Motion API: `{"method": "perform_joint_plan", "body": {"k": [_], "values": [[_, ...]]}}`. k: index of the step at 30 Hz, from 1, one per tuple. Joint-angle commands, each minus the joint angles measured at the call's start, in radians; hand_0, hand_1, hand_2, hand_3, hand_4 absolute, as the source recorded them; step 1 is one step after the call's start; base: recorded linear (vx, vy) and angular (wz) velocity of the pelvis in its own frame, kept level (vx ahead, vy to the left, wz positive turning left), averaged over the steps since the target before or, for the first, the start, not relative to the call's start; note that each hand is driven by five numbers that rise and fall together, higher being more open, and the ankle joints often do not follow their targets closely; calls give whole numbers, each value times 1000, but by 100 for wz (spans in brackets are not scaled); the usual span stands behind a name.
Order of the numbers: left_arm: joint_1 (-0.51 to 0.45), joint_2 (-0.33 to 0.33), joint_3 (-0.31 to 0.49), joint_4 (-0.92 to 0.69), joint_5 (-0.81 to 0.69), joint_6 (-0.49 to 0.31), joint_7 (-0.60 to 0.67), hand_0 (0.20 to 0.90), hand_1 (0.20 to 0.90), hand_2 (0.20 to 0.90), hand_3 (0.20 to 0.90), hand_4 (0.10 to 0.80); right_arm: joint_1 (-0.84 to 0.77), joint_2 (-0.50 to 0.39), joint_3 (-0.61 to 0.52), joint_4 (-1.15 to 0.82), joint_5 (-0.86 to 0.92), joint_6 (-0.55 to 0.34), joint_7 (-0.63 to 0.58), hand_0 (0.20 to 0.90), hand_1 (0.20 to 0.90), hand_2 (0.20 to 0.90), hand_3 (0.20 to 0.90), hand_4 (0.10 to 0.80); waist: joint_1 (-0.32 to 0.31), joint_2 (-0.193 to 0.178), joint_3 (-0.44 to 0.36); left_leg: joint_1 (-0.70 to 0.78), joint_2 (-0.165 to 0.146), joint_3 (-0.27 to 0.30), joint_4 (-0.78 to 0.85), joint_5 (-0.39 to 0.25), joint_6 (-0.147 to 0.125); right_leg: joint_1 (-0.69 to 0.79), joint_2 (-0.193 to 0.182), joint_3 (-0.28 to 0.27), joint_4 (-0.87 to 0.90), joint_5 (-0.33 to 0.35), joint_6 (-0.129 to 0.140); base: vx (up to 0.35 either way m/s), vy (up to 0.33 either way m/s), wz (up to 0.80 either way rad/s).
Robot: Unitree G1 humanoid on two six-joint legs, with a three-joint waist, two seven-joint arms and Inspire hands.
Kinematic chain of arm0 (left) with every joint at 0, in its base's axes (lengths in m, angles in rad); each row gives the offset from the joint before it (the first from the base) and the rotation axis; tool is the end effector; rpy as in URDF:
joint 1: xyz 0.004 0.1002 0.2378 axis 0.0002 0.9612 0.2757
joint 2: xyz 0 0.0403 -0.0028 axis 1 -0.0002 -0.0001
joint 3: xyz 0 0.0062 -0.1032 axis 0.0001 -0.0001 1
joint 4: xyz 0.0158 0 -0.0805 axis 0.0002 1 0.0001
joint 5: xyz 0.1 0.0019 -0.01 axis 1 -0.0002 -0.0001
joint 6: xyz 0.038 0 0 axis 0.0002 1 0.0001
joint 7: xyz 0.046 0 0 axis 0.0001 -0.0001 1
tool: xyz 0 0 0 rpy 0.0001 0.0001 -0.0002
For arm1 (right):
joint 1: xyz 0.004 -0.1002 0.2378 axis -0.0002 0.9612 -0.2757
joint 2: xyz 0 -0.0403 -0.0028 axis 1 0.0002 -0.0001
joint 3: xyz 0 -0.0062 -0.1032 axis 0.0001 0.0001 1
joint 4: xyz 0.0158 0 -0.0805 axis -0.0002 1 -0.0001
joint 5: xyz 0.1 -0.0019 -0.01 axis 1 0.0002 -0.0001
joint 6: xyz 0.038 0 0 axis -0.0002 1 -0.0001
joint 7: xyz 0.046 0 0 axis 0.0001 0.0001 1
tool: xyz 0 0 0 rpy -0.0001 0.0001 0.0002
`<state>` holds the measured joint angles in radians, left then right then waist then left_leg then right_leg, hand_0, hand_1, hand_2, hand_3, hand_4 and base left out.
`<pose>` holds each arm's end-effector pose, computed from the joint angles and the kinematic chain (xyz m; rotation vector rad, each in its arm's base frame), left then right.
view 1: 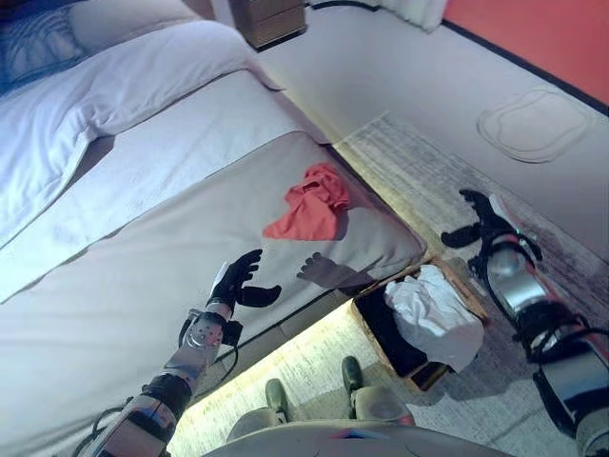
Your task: Pick up the clothes from the bed and place them into the basket
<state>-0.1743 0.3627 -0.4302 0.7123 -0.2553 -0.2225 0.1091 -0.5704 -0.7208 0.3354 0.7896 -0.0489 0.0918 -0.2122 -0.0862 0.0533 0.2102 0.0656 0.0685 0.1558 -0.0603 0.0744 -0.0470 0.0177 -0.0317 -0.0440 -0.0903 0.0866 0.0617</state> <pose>0.1994 0.1895 -0.0394 0.2798 0.3871 -0.1219 0.2861 -0.2940 0.0832 -0.9122 0.2814 -0.2886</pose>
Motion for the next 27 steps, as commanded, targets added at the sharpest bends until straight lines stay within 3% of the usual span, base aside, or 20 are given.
{"method": "perform_joint_plan", "body": {"k": [1,7,15,22,23,27], "values": [[-59,69,-29,-145,-28,-140,-23,900,900,900,900,800,-311,-95,58,35,53,-45,-44,900,900,900,900,800,73,-53,56,-96,-23,-51,246,-211,10,-98,-53,-36,199,-113,-16,-123,-12,32],[-77,102,-25,-223,-123,-192,-5,900,900,900,900,800,-533,-133,158,49,91,-52,-69,900,900,900,900,800,119,-9,178,-273,-54,-106,387,-224,24,-271,-74,-89,391,-181,-52,-143,23,22],[-27,97,2,-340,-388,-181,-124,900,900,900,900,800,-651,-156,236,64,62,5,-75,900,900,900,900,800,170,39,291,-500,-115,-146,652,-269,56,-476,-97,-111,719,-294,-101,-35,-11,25],[15,105,15,-419,-436,-204,-143,900,900,900,900,800,-683,-152,229,144,85,26,-61,900,900,900,900,800,200,71,310,-659,-138,-144,821,-320,78,-616,-117,-124,898,-357,-134,41,-26,25],[25,110,13,-427,-419,-207,-137,900,900,900,900,800,-685,-146,234,158,86,29,-60,900,900,900,900,800,206,75,310,-667,-138,-146,851,-361,82,-628,-114,-115,934,-387,-130,94,-43,11],[31,133,8,-472,-421,-198,-104,900,900,900,900,800,-722,-142,243,203,108,41,-47,900,900,900,900,800,222,90,310,-771,-148,-149,945,-383,93,-724,-114,-111,1016,-409,-138,35,-30,6]]}}
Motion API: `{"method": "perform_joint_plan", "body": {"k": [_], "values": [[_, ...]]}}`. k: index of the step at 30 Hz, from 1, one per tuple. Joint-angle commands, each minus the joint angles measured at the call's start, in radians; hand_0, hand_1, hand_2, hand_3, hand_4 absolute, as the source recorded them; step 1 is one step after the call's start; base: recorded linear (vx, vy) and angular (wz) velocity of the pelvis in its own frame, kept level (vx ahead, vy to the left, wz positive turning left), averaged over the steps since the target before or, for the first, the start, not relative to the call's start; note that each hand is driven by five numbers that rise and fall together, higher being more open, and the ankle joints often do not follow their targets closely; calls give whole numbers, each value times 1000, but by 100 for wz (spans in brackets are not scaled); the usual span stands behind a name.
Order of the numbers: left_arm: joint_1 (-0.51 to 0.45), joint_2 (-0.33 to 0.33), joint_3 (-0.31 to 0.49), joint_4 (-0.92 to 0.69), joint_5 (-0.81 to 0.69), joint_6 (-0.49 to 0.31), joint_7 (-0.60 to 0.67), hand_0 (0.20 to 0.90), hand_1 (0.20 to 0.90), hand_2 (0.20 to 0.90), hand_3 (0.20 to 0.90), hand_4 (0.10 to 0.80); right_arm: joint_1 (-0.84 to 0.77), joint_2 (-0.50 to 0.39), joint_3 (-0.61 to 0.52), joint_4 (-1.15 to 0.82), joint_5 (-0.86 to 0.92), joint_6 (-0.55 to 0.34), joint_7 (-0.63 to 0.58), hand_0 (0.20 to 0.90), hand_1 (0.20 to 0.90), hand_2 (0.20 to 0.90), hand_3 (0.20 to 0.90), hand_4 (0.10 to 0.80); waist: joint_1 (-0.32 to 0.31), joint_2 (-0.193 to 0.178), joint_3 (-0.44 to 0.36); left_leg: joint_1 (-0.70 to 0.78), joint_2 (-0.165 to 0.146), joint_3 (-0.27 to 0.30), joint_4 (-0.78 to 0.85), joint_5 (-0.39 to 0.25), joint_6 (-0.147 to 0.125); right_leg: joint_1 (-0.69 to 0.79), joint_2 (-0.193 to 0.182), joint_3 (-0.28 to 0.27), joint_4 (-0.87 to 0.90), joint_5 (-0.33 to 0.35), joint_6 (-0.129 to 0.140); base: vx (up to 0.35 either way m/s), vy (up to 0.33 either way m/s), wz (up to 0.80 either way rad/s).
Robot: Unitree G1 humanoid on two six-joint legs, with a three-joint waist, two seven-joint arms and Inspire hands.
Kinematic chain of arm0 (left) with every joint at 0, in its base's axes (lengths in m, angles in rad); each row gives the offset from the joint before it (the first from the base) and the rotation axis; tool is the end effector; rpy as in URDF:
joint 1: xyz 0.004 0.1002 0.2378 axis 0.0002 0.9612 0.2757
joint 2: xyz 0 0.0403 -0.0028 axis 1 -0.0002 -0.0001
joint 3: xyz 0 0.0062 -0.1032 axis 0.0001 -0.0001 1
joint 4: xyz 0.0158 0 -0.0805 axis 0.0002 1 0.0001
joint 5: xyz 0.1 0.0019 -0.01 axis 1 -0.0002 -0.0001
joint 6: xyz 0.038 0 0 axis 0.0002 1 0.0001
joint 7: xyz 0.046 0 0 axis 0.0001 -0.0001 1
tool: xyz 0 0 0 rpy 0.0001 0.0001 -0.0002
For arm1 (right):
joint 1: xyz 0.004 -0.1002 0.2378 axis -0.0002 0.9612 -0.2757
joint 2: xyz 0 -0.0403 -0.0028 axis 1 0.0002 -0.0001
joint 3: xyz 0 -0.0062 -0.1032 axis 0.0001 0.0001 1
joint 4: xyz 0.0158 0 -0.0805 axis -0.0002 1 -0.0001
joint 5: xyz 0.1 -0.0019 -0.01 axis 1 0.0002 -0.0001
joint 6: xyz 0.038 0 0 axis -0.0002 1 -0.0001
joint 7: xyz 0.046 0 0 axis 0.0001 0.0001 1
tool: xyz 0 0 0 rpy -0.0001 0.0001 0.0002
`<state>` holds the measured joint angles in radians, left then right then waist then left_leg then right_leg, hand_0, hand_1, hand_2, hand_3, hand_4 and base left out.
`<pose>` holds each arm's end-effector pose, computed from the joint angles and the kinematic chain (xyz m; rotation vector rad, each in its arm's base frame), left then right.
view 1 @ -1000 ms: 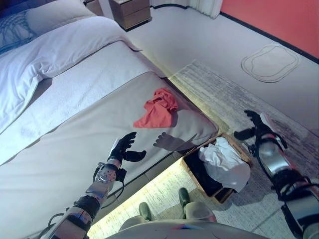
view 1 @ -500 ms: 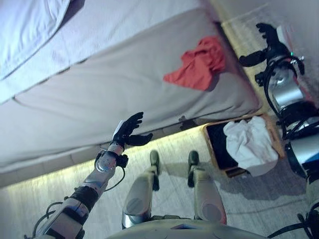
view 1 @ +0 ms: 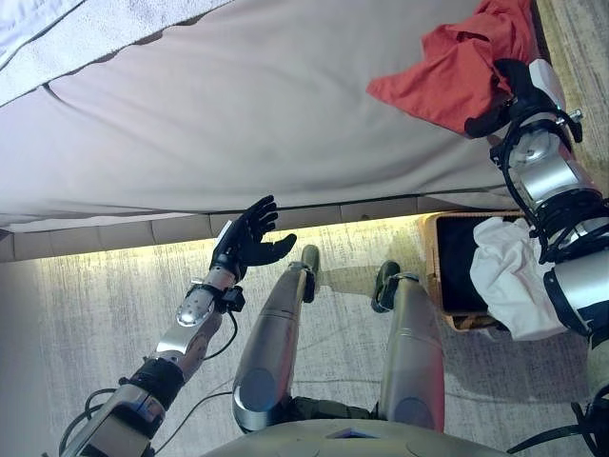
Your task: Pick up the clothes from the bed and place them into the basket
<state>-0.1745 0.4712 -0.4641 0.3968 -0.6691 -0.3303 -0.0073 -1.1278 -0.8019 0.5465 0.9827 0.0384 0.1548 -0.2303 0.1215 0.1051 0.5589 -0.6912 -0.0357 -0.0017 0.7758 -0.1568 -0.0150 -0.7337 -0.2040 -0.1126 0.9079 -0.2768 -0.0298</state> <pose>0.2184 0.1868 0.0125 -0.1066 0.0816 -0.2194 0.3462 -0.2817 0.2236 -0.9530 0.0092 -0.4673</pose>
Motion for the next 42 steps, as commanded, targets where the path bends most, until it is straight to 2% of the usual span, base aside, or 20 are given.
{"method": "perform_joint_plan", "body": {"k": [1,5,10,11,12,13,19,24,29,35,42], "values": [[36,29,44,-174,-11,-87,22,900,900,900,900,800,-179,-59,37,26,43,-34,-23,900,900,900,900,800,21,43,-39,-41,-49,7,125,-159,66,1,60,-43,37,-51,-50,-5,-27,10],[59,50,53,-209,-14,-75,44,900,900,900,900,800,-231,-66,47,62,87,-61,-46,900,900,900,900,800,44,54,-39,-116,-58,1,177,-171,80,-75,59,-51,92,-62,-53,-9,-43,7],[101,72,69,-227,-24,-89,29,900,900,900,900,800,-266,-75,31,49,178,-91,-55,900,900,900,900,800,61,59,-39,-159,-65,-6,198,-164,84,-113,62,-58,121,-70,-56,-7,-23,6],[108,74,74,-234,-24,-91,27,900,900,900,900,800,-271,-76,26,47,192,-102,-56,827,827,827,815,715,64,60,-39,-162,-65,-6,199,-163,84,-115,64,-60,123,-70,-56,0,0,0],[113,75,78,-242,-23,-93,29,900,900,900,900,800,-276,-76,20,49,205,-116,-58,531,531,531,469,369,67,60,-39,-163,-66,-7,200,-160,85,-116,63,-63,124,-70,-57,-13,-10,7],[117,78,82,-251,-22,-92,32,900,900,900,900,800,-283,-77,13,55,217,-135,-63,300,300,300,200,100,70,60,-39,-163,-65,-8,200,-160,86,-114,63,-66,123,-71,-57,-12,-12,9],[153,93,109,-262,-23,-93,16,900,900,900,900,800,-289,-77,-70,33,345,-243,-133,300,300,300,200,100,86,57,-39,-143,-61,-16,216,-144,75,-79,59,-79,131,-88,-62,-7,-19,3],[178,95,117,-247,-19,-112,-1,900,900,900,900,800,-280,-84,-117,20,384,-270,-144,300,300,300,200,100,89,49,-39,-102,-58,-20,208,-129,68,-28,59,-86,117,-94,-67,3,2,1],[194,95,129,-227,-19,-125,-18,900,900,900,900,800,-290,-105,-123,24,377,-259,-135,300,300,300,200,100,93,31,-39,-35,-54,-22,179,-117,62,50,56,-98,80,-92,-70,13,10,2],[182,88,122,-209,6,-137,-22,900,900,900,900,800,-291,-127,-128,81,394,-258,-108,300,300,300,200,100,98,3,-45,111,-47,-23,36,-84,50,200,45,-116,-32,-69,-60,9,18,5],[159,83,107,-183,15,-117,4,900,900,900,900,800,-283,-162,-128,138,408,-265,-62,300,300,300,200,100,101,-37,-118,267,-24,-35,-153,-49,41,372,45,-148,-240,-14,-42,38,34,-2]]}}
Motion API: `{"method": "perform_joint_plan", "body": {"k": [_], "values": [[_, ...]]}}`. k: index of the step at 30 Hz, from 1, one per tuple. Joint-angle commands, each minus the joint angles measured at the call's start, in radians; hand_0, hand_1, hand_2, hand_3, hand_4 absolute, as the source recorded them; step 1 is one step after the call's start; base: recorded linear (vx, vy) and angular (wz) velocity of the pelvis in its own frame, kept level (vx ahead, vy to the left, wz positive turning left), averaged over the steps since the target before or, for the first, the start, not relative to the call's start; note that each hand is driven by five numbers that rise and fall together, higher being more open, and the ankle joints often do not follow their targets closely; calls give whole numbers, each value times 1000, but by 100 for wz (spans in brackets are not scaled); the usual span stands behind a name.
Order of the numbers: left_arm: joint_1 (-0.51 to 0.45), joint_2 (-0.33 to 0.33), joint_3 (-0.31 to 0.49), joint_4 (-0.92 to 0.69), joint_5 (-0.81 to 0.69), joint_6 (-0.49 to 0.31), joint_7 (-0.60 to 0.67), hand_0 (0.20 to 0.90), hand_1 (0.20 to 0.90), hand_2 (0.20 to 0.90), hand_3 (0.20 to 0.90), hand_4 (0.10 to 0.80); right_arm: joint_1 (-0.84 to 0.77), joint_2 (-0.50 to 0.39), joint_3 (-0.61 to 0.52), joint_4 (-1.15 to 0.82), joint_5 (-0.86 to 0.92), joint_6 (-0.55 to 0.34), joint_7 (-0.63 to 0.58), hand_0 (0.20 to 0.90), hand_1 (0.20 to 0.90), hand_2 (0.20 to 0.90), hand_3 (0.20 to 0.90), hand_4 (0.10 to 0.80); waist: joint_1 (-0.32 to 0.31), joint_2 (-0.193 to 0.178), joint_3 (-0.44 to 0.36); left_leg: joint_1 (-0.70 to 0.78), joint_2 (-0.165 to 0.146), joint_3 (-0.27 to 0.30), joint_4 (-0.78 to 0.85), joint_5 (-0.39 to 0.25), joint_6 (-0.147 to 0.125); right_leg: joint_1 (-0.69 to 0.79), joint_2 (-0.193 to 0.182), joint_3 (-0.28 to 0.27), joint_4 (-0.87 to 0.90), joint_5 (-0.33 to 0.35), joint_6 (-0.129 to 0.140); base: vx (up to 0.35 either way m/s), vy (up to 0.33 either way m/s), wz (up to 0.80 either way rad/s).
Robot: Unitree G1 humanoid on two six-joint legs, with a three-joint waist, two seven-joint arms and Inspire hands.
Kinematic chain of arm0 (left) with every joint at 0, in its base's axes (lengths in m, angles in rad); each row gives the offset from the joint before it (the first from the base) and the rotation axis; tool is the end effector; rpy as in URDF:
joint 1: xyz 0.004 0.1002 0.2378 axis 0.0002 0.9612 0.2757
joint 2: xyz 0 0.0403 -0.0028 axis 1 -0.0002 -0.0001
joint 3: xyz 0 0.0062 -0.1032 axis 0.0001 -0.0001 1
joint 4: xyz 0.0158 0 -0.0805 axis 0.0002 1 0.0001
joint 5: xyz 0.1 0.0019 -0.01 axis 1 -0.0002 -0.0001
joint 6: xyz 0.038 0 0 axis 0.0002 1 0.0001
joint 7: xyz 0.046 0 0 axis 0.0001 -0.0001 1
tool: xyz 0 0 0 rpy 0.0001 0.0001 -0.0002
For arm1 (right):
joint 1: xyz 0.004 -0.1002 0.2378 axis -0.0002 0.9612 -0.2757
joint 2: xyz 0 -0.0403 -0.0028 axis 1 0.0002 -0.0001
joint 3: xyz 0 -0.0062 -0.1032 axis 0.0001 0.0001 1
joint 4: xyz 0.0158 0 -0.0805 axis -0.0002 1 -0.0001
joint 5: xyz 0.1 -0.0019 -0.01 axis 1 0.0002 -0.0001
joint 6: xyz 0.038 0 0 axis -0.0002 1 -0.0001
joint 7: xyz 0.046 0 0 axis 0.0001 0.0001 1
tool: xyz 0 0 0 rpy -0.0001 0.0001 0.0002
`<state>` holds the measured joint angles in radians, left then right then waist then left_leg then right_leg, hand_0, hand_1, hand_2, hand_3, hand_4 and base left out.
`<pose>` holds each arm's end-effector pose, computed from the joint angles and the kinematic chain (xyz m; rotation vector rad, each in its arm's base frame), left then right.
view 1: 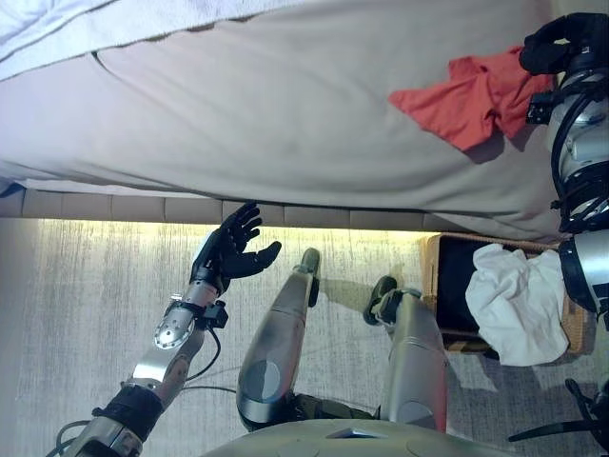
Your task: Pick up the clothes from the bed and place them into the basket
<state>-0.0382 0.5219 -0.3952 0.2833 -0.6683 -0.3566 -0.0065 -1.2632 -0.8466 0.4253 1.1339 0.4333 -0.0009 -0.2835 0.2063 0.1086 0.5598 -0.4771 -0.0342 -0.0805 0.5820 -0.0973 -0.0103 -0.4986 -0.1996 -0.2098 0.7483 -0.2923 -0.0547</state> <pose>0.1938 0.2054 0.0128 -0.1119 0.0599 -0.1682 0.3396 -0.3048 0.2706 -0.4179 -0.1946 -0.6211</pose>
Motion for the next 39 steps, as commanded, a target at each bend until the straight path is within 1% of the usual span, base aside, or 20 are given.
{"method": "perform_joint_plan", "body": {"k": [1,3,4,5,7,9,11,12,14,17,23,24,25,29,31,33,35,36,39], "values": [[16,30,36,-64,20,-87,7,900,900,900,900,800,-149,-122,-5,-7,2,-105,-7,300,300,300,200,100,16,-46,-126,66,-25,44,24,-111,36,153,43,-52,-104,7,-15,37,10,-12],[4,27,29,-62,23,-85,14,900,900,900,900,800,-153,-131,4,0,-21,-93,-6,300,300,300,200,100,16,-47,-126,71,-22,45,23,-103,35,164,44,-54,-111,15,-15,1,3,-6],[-4,28,25,-62,20,-86,18,900,900,900,900,800,-156,-136,11,0,-23,-76,1,488,488,488,420,320,14,-47,-125,67,-22,47,29,-105,36,163,45,-56,-107,15,-17,-53,-1,-2],[-18,28,18,-61,18,-89,24,900,900,900,900,800,-162,-142,25,5,-46,-42,8,900,900,900,900,800,12,-46,-118,57,-22,49,42,-104,35,153,47,-58,-95,14,-21,-74,1,-1],[-31,25,6,-59,19,-93,31,900,900,900,900,800,-174,-142,53,18,-107,-16,-8,900,900,900,900,800,11,-43,-104,42,-25,48,58,-106,36,139,47,-59,-76,9,-27,-68,-2,-3],[-39,22,-1,-57,24,-93,33,900,900,900,900,800,-180,-141,69,28,-125,18,-1,900,900,900,900,800,11,-40,-94,30,-28,46,70,-108,37,127,49,-58,-63,7,-30,-58,-14,0],[-45,16,-16,-53,30,-112,33,900,900,900,900,800,-205,-138,112,46,-178,65,-37,900,900,900,900,800,12,-32,-72,6,-34,45,81,-105,38,101,50,-56,-46,5,-34,-88,-16,7],[-45,15,-17,-53,30,-113,34,900,900,900,900,800,-208,-137,115,47,-177,68,-39,900,900,900,900,800,12,-31,-71,3,-34,46,83,-105,38,99,49,-56,-44,5,-34,-64,-2,9],[-49,16,-23,-60,26,-125,39,900,900,900,900,800,-236,-126,140,51,-183,45,-48,900,900,900,900,800,12,-21,-51,-19,-39,47,89,-108,42,69,51,-52,-24,1,-36,-78,5,6],[-46,14,-23,-69,23,-131,41,900,900,900,900,800,-255,-116,163,43,-183,43,-63,900,900,900,900,800,12,-13,-40,-48,-43,50,104,-109,44,35,51,-51,2,-7,-40,-34,-1,0],[-15,27,-18,-126,11,-133,42,900,900,900,900,800,-261,-112,195,22,-177,39,-38,900,900,900,900,800,17,1,-40,-147,-53,60,154,-131,54,-73,50,-47,66,-22,-44,-4,-29,6],[-6,32,-12,-143,2,-139,36,900,900,900,900,800,-260,-112,200,18,-175,39,-27,900,900,900,900,800,18,7,-40,-183,-55,61,172,-137,56,-114,52,-43,85,-22,-44,-8,-33,9],[-5,32,-12,-146,1,-138,36,900,900,900,900,800,-260,-112,200,18,-174,41,-23,900,900,900,900,800,19,8,-40,-189,-55,61,175,-137,56,-120,52,-42,88,-22,-44,-6,-43,8],[11,44,-14,-190,-16,-149,46,900,900,900,900,800,-264,-111,220,9,-173,54,7,900,900,900,900,800,21,25,-40,-275,-53,63,218,-145,61,-219,56,-31,138,-26,-48,-5,-49,6],[15,53,-14,-225,-24,-155,62,900,900,900,900,800,-273,-112,232,4,-147,53,15,900,900,900,900,800,27,36,-40,-339,-53,56,242,-145,67,-287,57,-25,168,-27,-49,-20,-108,9],[20,58,-8,-239,-28,-162,64,900,900,900,900,800,-276,-111,232,0,-125,47,24,900,900,900,900,800,32,38,-40,-365,-51,50,246,-143,70,-316,58,-24,180,-28,-49,-9,-88,14],[25,70,0,-268,-31,-175,67,900,900,900,900,800,-281,-105,232,-4,-114,46,31,900,900,900,900,800,41,43,-40,-422,-53,41,259,-134,73,-374,62,-23,204,-27,-50,-19,-91,20],[25,71,0,-270,-31,-176,68,900,900,900,900,800,-282,-105,233,-4,-114,46,31,900,900,900,900,800,41,43,-40,-425,-53,41,260,-134,73,-377,62,-23,206,-27,-50,-23,-74,17],[24,83,20,-296,-43,-185,73,900,900,900,900,800,-293,-95,245,4,-108,61,42,900,900,900,900,800,53,44,-40,-495,-56,32,288,-128,77,-438,60,-33,242,-30,-52,-29,-76,10]]}}
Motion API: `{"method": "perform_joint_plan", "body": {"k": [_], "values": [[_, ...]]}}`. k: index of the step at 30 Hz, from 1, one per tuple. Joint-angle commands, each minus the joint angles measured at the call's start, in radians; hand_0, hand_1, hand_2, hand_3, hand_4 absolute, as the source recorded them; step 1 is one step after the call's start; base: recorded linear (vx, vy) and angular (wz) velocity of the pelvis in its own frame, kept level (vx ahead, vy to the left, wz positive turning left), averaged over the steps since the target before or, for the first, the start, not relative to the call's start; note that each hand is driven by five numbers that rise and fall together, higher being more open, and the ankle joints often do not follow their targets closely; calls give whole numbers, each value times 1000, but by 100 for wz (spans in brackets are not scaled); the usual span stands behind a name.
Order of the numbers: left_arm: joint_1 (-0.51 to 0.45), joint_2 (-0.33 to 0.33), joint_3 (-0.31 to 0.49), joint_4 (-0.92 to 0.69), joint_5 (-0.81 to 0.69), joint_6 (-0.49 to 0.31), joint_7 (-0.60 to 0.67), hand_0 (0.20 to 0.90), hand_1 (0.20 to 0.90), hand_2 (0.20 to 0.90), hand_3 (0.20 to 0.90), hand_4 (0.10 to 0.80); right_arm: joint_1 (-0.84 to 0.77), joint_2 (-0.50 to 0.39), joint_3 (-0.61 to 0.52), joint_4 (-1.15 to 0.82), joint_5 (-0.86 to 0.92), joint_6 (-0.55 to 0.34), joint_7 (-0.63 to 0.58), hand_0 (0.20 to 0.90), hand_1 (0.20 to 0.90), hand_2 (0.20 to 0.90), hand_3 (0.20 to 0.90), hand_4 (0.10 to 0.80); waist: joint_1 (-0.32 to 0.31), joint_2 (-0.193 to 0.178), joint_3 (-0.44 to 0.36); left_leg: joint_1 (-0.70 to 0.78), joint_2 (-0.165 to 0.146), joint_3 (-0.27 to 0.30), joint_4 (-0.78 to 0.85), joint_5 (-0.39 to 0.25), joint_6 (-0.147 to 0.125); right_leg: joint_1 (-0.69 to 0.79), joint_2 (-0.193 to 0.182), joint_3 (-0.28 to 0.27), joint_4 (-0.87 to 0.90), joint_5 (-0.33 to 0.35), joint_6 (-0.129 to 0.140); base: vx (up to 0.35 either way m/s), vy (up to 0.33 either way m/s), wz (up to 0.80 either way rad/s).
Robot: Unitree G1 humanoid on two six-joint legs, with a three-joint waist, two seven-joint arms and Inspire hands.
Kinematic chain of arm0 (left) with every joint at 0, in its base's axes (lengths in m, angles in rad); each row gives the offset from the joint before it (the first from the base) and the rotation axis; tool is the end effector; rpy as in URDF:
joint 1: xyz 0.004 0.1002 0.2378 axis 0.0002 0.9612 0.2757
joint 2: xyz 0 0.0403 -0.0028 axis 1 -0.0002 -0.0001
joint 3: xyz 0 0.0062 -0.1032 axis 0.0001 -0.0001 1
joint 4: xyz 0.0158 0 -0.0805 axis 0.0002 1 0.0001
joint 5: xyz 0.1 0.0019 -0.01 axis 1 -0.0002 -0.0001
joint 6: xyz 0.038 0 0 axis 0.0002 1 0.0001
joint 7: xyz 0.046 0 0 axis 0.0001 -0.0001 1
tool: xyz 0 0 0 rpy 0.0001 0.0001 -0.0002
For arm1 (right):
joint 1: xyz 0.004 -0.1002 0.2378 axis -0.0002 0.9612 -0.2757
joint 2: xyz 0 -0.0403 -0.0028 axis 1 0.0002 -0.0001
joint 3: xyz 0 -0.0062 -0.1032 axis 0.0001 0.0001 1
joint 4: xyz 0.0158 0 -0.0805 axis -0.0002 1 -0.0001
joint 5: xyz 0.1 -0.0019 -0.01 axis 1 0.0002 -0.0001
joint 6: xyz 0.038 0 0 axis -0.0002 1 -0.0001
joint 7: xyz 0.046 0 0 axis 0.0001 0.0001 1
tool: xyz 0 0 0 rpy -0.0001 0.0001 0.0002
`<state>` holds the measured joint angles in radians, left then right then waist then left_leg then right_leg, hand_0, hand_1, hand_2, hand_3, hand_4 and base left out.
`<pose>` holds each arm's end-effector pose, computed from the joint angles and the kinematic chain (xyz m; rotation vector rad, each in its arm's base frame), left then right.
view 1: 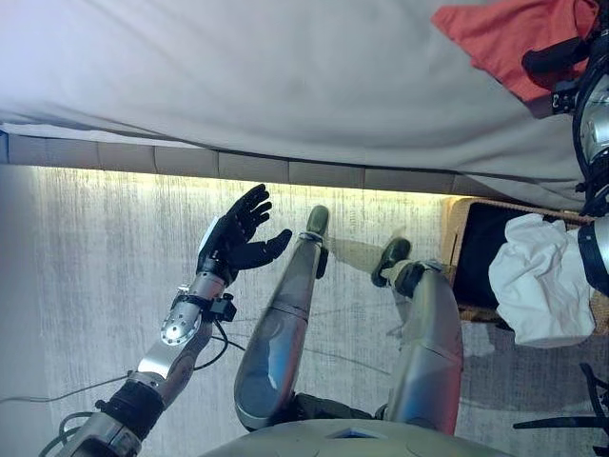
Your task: Pick up the clothes from the bed and place them into the basket
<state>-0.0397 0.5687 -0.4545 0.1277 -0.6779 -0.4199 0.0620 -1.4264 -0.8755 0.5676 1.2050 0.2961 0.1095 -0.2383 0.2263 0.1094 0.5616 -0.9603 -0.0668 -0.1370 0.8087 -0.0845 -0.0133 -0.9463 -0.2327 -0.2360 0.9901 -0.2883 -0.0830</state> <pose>0.1940 0.1907 0.0357 -0.1347 -0.0825 -0.2229 0.3378 -0.3049 0.3063 -0.6346 -0.1311 -0.6576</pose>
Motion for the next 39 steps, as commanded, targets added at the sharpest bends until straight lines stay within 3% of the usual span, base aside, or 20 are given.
{"method": "perform_joint_plan", "body": {"k": [1,9,10,11,18,26,32,35,39], "values": [[25,37,83,-143,-35,-122,7,900,900,900,900,800,-135,-64,109,-63,30,-48,4,900,900,900,900,800,35,43,-42,-23,-24,88,65,-139,82,0,93,-9,5,-35,-25,-21,-65,4],[4,59,140,-153,-68,-95,-14,900,900,900,900,800,-142,-57,138,-41,47,10,81,900,900,900,900,800,46,20,-42,-88,-19,77,141,-157,88,-50,84,-38,75,-51,-28,-19,-61,7],[6,63,146,-153,-71,-93,-20,900,900,900,900,800,-143,-59,139,-36,40,11,80,705,705,705,672,572,48,16,-42,-88,-19,75,147,-161,88,-47,85,-40,77,-53,-27,6,-67,0],[9,66,155,-151,-71,-89,-31,900,900,900,900,800,-151,-65,147,-19,37,0,82,300,300,300,200,100,52,10,-42,-88,-20,70,161,-167,89,-42,85,-46,83,-54,-27,11,-69,-1],[32,91,173,-169,-68,-83,-43,900,900,900,900,800,-168,-92,129,-2,44,-9,25,300,300,300,200,100,59,-10,-42,-69,-15,65,219,-199,92,-7,88,-62,101,-60,-26,19,-36,0],[62,100,180,-168,-66,-110,-63,900,900,900,900,800,-147,-113,114,-13,46,-23,-8,300,300,300,200,100,55,-28,-42,35,-5,68,180,-201,89,93,100,-59,41,-56,-29,2,6,2],[47,90,189,-147,-54,-108,-68,900,900,900,900,800,-110,-136,79,-10,46,-39,4,300,300,300,200,100,37,-44,-42,199,4,85,121,-206,89,251,93,-50,-14,-68,-36,11,36,-3],[22,75,194,-121,-47,-77,-62,900,900,900,900,800,-104,-159,53,-8,32,-50,18,300,300,300,200,100,26,-57,-42,333,8,98,73,-205,84,398,83,-56,-72,-72,-33,71,83,-13],[7,53,175,-80,-27,-34,-51,900,900,900,900,800,-100,-188,50,-12,16,-45,58,300,300,300,200,100,15,-81,-102,456,21,113,-6,-205,78,537,79,-57,-185,-54,-24,123,107,-15]]}}
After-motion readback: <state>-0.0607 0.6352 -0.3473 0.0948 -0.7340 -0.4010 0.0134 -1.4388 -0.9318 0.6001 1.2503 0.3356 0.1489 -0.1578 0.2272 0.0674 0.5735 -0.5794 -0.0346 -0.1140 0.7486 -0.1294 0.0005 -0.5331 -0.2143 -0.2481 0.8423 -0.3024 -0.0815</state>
